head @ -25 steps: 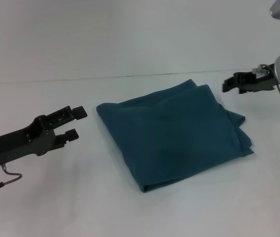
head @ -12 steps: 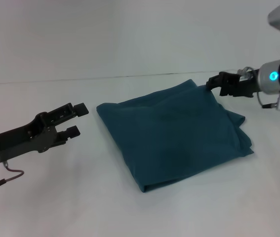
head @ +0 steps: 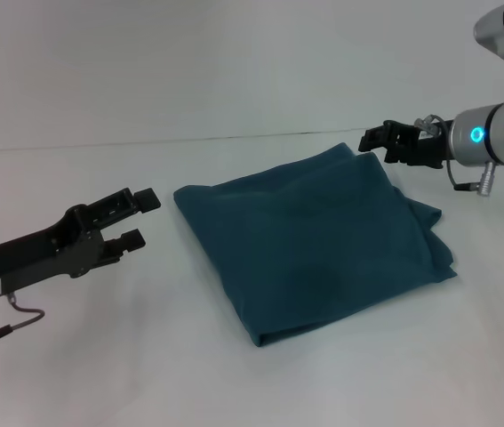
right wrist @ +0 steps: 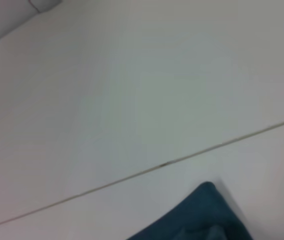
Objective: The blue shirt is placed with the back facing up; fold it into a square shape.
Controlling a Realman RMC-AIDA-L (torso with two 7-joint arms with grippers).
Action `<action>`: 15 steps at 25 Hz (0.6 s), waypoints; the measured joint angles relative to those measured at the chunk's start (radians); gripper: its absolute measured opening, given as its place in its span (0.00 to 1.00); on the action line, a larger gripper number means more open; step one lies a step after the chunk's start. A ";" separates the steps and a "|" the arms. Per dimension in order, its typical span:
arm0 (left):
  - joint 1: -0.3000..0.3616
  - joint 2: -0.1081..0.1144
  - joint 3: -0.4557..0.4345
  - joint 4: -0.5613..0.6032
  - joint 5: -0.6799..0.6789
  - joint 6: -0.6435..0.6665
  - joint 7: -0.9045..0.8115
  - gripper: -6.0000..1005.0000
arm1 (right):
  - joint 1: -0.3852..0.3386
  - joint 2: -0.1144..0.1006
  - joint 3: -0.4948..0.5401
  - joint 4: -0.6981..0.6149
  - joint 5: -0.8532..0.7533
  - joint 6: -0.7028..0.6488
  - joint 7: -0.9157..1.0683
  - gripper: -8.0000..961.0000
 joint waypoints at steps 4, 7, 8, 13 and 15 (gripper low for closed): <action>-0.002 0.000 0.000 0.000 0.000 -0.003 0.000 0.95 | 0.009 0.004 0.000 0.010 0.006 0.003 -0.004 0.48; -0.003 0.000 0.000 0.000 0.000 -0.006 0.001 0.95 | 0.011 0.004 0.001 0.015 0.006 -0.003 0.003 0.47; -0.003 0.000 0.000 0.000 0.000 -0.007 0.001 0.95 | 0.011 0.004 0.002 0.016 0.006 -0.004 0.005 0.47; -0.003 -0.002 0.000 -0.001 0.000 -0.015 0.001 0.95 | 0.011 0.002 0.005 0.017 0.007 -0.007 0.007 0.45; -0.003 -0.003 0.001 -0.002 0.000 -0.015 0.001 0.95 | 0.012 0.003 0.005 0.017 0.007 -0.005 0.007 0.44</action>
